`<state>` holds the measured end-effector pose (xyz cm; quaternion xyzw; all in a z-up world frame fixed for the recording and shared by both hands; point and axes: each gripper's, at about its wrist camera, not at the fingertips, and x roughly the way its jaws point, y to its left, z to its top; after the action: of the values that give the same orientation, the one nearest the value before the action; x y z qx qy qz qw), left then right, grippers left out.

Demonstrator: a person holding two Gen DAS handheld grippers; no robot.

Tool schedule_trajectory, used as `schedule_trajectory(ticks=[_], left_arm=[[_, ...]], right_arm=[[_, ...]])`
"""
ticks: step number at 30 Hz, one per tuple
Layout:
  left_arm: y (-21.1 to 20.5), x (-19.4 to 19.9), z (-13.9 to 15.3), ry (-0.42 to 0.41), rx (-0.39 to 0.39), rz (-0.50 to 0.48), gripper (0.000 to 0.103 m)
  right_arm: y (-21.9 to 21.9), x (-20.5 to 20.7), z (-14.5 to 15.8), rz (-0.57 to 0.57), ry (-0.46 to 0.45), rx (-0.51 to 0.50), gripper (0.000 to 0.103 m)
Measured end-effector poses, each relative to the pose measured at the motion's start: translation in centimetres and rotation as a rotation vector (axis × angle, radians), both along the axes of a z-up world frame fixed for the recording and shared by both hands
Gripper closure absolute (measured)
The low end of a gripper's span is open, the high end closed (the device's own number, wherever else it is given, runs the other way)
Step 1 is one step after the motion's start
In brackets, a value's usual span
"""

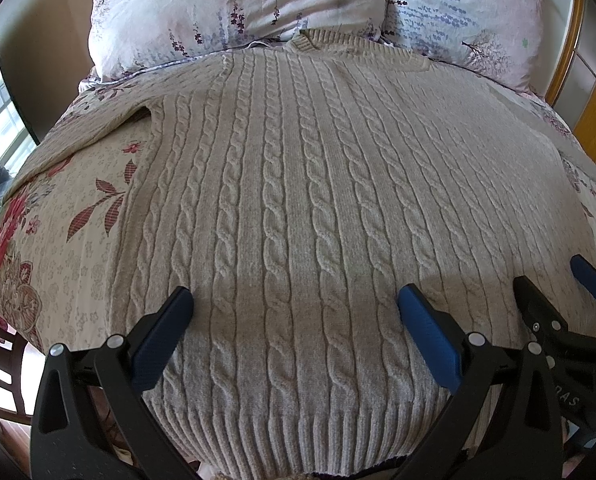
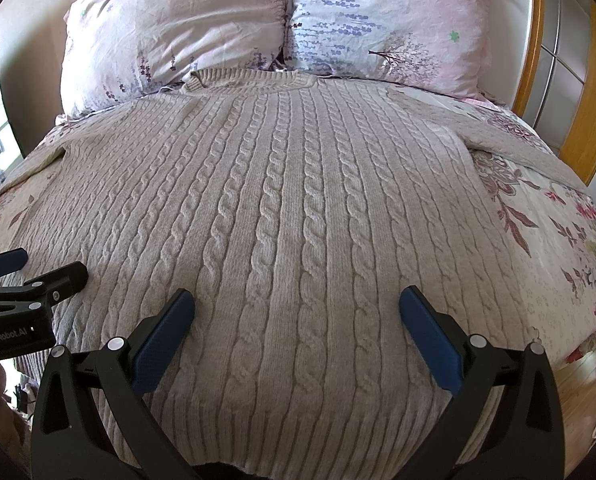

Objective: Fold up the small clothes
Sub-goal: 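Grasp the sweater's sleeve cuff with the right gripper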

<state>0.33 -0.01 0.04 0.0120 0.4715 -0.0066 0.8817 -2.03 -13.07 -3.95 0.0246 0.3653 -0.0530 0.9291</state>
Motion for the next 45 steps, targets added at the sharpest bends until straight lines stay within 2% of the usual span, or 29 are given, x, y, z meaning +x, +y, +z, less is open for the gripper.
schedule_trajectory(ticks=[9, 13, 16, 18, 21, 24, 26, 28, 30, 32, 35, 38, 43, 45], left_arm=[[-0.1, 0.7, -0.1, -0.001, 0.021, -0.014, 0.002], [-0.4, 1.5, 0.1, -0.004, 0.042, -0.022, 0.002], [-0.6, 2.5, 0.5, -0.003, 0.072, -0.028, 0.002], [-0.6, 3.2, 1.0, -0.013, 0.096, -0.024, 0.002], [-0.5, 4.3, 1.7, -0.041, 0.106, -0.022, 0.002], [0.1, 5.5, 2.3, -0.06, 0.077, -0.028, 0.002], [0.4, 6.6, 2.7, -0.062, 0.041, -0.037, 0.002], [0.7, 7.7, 3.1, -0.062, 0.0, -0.049, 0.002], [0.9, 8.5, 3.4, -0.068, -0.032, -0.055, 0.002], [0.9, 9.3, 3.9, -0.083, -0.049, -0.064, 0.002], [1.0, 10.5, 4.3, -0.1, -0.056, -0.075, 0.002], [0.9, 11.7, 4.4, -0.109, -0.043, -0.072, 0.002], [1.0, 13.6, 3.7, -0.079, -0.045, -0.073, 0.002], [1.3, 14.2, 3.2, -0.066, -0.062, -0.07, 0.002]], right_arm=[[-0.1, 0.2, -0.6, 0.054, -0.049, -0.001, 0.001], [-1.2, 0.9, 0.1, 0.091, -0.053, 0.014, 0.001], [-3.7, 1.8, 1.5, 0.033, -0.067, 0.029, 0.001], [-7.3, 2.9, 3.0, -0.049, -0.08, 0.059, 0.001], [-14.2, 4.2, 4.3, -0.203, -0.091, 0.186, 0.003], [-21.4, 4.9, 4.5, -0.349, -0.096, 0.354, 0.019], [-26.2, 5.2, 4.2, -0.451, -0.098, 0.454, 0.025], [-30.2, 5.5, 3.6, -0.543, -0.102, 0.518, 0.033], [-32.6, 5.7, 3.0, -0.606, -0.091, 0.552, 0.038], [-35.3, 5.9, 1.9, -0.664, -0.082, 0.626, 0.041], [-37.9, 6.3, 0.5, -0.722, -0.073, 0.71, 0.046], [-39.3, 7.0, 0.3, -0.752, -0.096, 0.722, 0.05], [-41.2, 6.7, -0.3, -0.809, -0.131, 0.769, 0.068], [-41.7, 6.4, -0.7, -0.825, -0.152, 0.784, 0.079]])
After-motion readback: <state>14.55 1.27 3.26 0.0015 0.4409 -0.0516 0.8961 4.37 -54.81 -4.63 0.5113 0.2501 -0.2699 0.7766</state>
